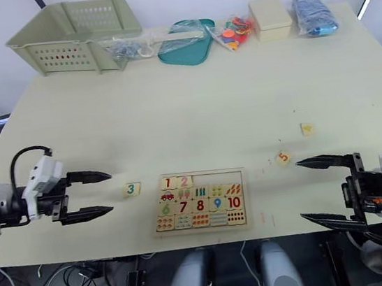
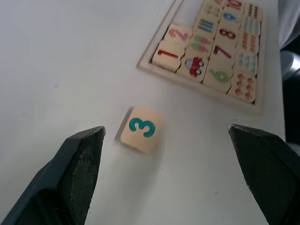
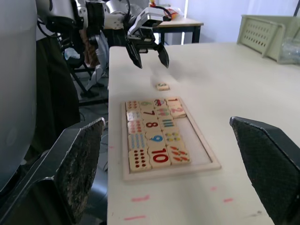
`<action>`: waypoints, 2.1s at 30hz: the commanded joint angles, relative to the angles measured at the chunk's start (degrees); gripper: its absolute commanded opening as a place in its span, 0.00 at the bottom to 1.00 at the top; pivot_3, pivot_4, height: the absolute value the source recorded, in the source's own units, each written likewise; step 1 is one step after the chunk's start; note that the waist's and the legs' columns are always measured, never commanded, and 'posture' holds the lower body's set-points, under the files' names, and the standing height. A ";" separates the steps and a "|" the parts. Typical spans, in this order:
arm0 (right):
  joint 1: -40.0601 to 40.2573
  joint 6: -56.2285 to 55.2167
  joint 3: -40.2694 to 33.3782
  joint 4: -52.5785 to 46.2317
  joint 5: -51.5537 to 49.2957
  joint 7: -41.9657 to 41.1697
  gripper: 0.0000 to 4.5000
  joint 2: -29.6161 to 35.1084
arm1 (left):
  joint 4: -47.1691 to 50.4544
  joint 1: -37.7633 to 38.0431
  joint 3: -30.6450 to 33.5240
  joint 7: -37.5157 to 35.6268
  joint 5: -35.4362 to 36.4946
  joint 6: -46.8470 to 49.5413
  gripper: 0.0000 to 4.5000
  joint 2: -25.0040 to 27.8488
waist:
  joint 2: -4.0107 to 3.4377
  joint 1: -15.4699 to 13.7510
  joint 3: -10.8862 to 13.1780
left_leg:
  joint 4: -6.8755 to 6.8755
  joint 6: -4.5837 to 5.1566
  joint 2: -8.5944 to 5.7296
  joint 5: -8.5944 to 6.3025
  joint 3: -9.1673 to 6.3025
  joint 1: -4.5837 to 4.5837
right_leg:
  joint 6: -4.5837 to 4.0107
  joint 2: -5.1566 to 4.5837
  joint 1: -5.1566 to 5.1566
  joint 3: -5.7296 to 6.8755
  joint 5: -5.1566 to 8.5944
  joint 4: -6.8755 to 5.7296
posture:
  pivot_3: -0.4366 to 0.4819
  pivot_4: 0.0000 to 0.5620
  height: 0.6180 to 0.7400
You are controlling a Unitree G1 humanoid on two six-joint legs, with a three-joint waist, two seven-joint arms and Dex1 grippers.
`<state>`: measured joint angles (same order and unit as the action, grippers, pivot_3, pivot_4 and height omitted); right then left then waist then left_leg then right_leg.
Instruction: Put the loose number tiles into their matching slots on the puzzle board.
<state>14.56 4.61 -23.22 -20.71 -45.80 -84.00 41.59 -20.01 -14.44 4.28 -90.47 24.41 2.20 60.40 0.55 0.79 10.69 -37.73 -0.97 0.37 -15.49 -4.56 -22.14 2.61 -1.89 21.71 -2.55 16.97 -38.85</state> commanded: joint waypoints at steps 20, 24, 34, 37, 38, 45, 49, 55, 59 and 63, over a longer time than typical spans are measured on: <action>10.84 -1.87 -6.69 -7.87 -1.17 3.78 1.00 -1.92 | -23.68 -14.62 -17.85 -2.03 -0.71 -21.97 0.60 -3.15 | 0.02 0.15 -0.02 | -0.13 0.01 -0.03 0.01 -0.05 0.07 | 0.01 0.09 -0.09 0.01 -0.01 -0.15 | 0.48 0.27 1.00; 11.24 -1.86 -6.72 -8.32 -1.22 4.39 1.00 -1.94 | -24.13 -15.31 -18.62 -2.03 -0.43 -22.45 0.60 -3.36 | 0.02 0.14 -0.01 | -0.20 0.01 -0.03 0.00 -0.09 0.09 | 0.01 0.10 -0.15 0.03 -0.01 -0.18 | 0.48 0.27 1.00; 10.80 -2.25 -5.87 -8.08 -0.73 4.78 1.00 -2.23 | -24.75 -16.96 -18.93 -2.03 -1.29 -22.21 0.60 -4.99 | 0.02 0.08 -0.01 | -0.49 0.01 -0.04 0.00 -0.13 0.05 | 0.04 0.11 -0.19 0.05 -0.02 -0.34 | 0.48 0.27 1.00; 10.67 -2.28 -5.81 -7.94 -0.62 4.70 1.00 -2.26 | -24.82 -17.05 -19.13 -2.03 -1.41 -22.29 0.60 -5.05 | 0.02 0.13 -0.01 | -0.52 0.01 -0.04 0.00 -0.12 0.08 | 0.03 0.12 -0.19 0.03 -0.02 -0.44 | 0.48 0.27 1.00; 10.65 -2.32 -5.80 -7.86 -0.57 4.63 1.00 -2.28 | -24.73 -16.97 -19.32 -2.03 -1.44 -22.32 0.60 -5.00 | 0.02 0.14 -0.01 | -0.54 0.01 -0.04 0.00 -0.12 0.09 | 0.03 0.12 -0.18 0.03 -0.02 -0.49 | 0.48 0.27 1.00; 10.71 -2.54 -5.75 -7.56 -0.33 4.44 1.00 -2.46 | -24.49 -16.43 -19.65 -2.03 -1.32 -22.79 0.23 -4.38 | 0.02 0.15 -0.01 | -0.60 0.01 -0.04 0.01 -0.08 0.16 | 0.03 0.14 -0.18 -0.03 -0.01 -0.66 | 0.48 0.27 1.00; 10.53 -2.71 -5.44 -7.46 -0.16 4.49 1.00 -2.64 | -22.28 -16.27 -18.73 -2.03 -0.62 -21.17 0.23 -3.52 | 0.03 0.15 -0.01 | -0.61 0.01 -0.04 0.01 -0.08 0.17 | 0.03 0.14 -0.18 -0.04 -0.01 -0.70 | 0.48 0.27 1.00; 10.37 -3.13 -5.11 -7.70 -0.02 4.91 1.00 -3.18 | -2.25 -14.00 -13.46 0.29 0.49 -3.92 0.23 0.49 | 0.04 0.15 0.00 | -0.62 0.01 -0.01 0.01 -0.10 0.15 | 0.03 0.15 -0.17 -0.05 -0.01 -0.73 | 0.48 0.27 1.00; 10.08 -3.19 -4.77 -8.16 0.05 5.72 1.00 -3.62 | 14.50 -14.28 -10.89 2.22 4.38 10.31 0.23 3.29 | 0.05 0.06 0.01 | -0.62 0.01 0.03 0.01 -0.11 0.13 | 0.02 0.14 -0.17 -0.05 0.00 -0.74 | 0.48 0.27 1.00; 10.11 -3.22 -4.33 -8.68 0.17 6.36 1.00 -3.87 | 25.14 -16.79 -11.75 5.81 3.30 22.13 0.23 5.01 | 0.04 0.15 0.01 | -0.62 0.01 -0.01 0.01 -0.06 0.17 | 0.03 0.14 -0.18 -0.10 0.01 -0.76 | 0.48 0.27 1.00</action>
<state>24.50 2.16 -27.29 -27.75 -45.20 -78.04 37.91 0.80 -29.85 -8.39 -86.28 28.12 20.07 64.02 0.60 0.93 10.70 -38.36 -0.96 0.36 -15.48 -4.61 -21.95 2.64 -1.72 21.52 -2.66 16.98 -39.63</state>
